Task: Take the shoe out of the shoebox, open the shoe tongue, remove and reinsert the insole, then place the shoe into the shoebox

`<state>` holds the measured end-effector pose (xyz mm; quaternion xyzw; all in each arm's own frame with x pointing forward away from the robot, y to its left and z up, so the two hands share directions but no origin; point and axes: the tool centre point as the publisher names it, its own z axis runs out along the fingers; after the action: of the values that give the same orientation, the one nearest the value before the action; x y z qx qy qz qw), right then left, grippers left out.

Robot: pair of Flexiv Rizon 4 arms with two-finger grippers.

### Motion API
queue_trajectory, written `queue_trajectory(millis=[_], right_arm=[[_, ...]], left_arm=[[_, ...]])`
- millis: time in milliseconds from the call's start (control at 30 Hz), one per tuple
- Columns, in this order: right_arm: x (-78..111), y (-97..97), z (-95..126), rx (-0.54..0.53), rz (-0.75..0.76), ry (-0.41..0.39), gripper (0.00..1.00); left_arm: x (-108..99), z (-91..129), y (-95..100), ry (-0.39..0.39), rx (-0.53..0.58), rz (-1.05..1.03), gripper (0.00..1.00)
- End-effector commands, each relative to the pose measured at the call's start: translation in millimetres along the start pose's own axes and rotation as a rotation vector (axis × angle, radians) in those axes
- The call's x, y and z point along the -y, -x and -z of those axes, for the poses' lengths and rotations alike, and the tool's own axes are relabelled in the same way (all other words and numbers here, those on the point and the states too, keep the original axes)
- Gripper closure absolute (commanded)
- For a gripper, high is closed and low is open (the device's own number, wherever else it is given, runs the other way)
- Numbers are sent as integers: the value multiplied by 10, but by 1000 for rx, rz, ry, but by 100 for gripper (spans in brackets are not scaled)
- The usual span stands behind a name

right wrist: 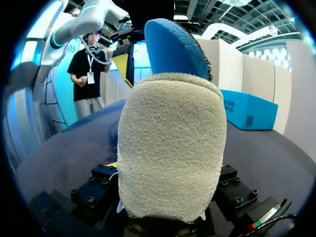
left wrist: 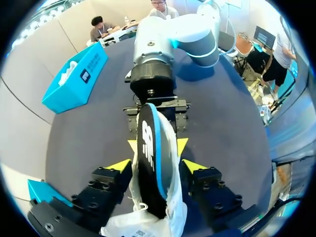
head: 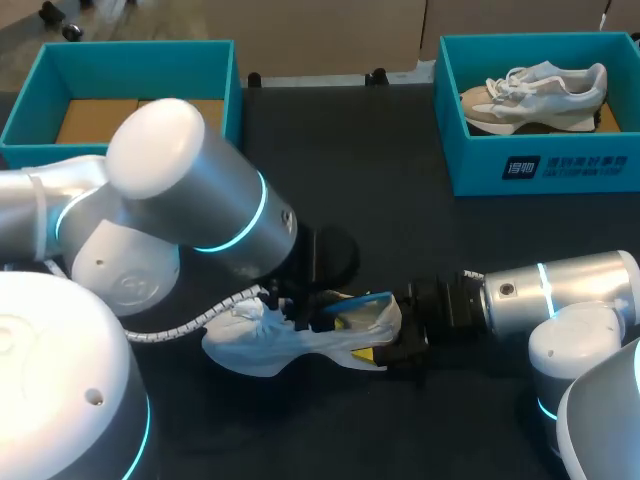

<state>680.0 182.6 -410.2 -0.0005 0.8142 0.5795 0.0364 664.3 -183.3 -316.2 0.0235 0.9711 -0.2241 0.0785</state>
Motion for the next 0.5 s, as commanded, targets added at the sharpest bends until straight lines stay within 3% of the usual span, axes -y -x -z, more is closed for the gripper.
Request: queue_trajectory(millis=[33, 500], right_arm=[[-12, -9, -3, 1, 0, -4, 100], [-12, -9, -3, 1, 0, -4, 100]], left_arm=[[19, -116, -18, 0, 29, 2, 44], [42, -241, -39, 41, 154, 48, 40]])
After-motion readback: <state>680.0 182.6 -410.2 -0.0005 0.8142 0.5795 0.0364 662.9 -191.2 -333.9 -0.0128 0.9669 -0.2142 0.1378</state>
